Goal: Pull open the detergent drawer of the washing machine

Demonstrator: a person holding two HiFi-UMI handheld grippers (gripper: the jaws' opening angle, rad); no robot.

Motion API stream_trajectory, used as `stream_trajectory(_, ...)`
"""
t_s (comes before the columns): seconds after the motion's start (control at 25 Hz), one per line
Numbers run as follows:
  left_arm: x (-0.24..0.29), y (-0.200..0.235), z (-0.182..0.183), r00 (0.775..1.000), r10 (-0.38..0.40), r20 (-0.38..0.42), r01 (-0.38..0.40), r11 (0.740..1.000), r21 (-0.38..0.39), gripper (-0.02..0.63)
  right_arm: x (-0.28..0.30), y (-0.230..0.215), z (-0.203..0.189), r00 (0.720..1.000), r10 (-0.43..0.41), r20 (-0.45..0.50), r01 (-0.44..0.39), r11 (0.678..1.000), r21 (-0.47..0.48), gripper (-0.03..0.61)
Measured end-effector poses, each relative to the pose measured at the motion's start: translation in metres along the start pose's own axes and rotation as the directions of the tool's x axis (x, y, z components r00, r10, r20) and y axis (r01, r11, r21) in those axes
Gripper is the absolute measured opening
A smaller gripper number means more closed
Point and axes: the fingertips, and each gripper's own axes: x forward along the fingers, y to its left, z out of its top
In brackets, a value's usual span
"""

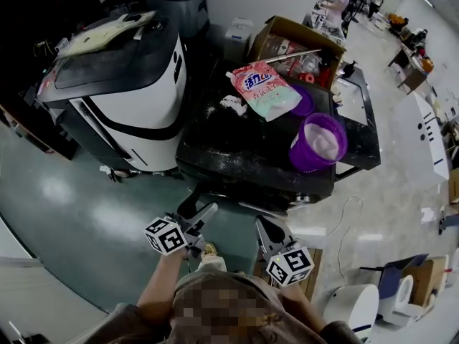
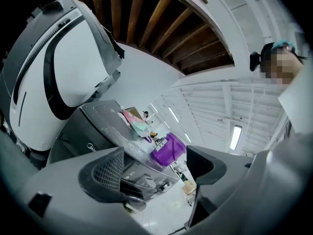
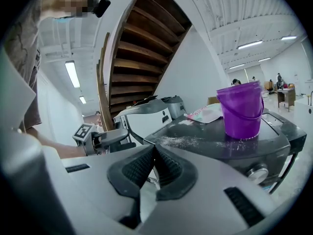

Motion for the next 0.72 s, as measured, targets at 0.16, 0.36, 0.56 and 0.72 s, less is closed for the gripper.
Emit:
stream_trajectory(0.16,0.009,0.017,-0.007,1.0,-0.017,0.023,0.018,0.998,-0.062,0.388,-0.005,-0.009,-0.003,0.999,-0.026,-0.018,0.026,1.0,-0.005,0.003)
stream_trajectory(0.36,0.018,0.044,-0.016,0.997,-0.04,0.072,0.055,0.977,-0.208,0.388,-0.011,-0.017,-0.001,0.998,-0.061,-0.033,0.061,0.998,-0.005,0.003)
stream_trajectory(0.56,0.029,0.076,-0.023,0.994,-0.038,0.104,0.064,0.962,-0.265,0.387,-0.013,-0.022,-0.001,0.996,-0.079,-0.041,0.078,0.997,-0.014,0.003)
stream_trajectory(0.72,0.037,0.101,-0.035,0.994,-0.023,0.106,0.054,0.953,-0.299,0.387,-0.017,-0.028,0.0,0.993,-0.11,-0.049,0.109,0.994,-0.015,0.003)
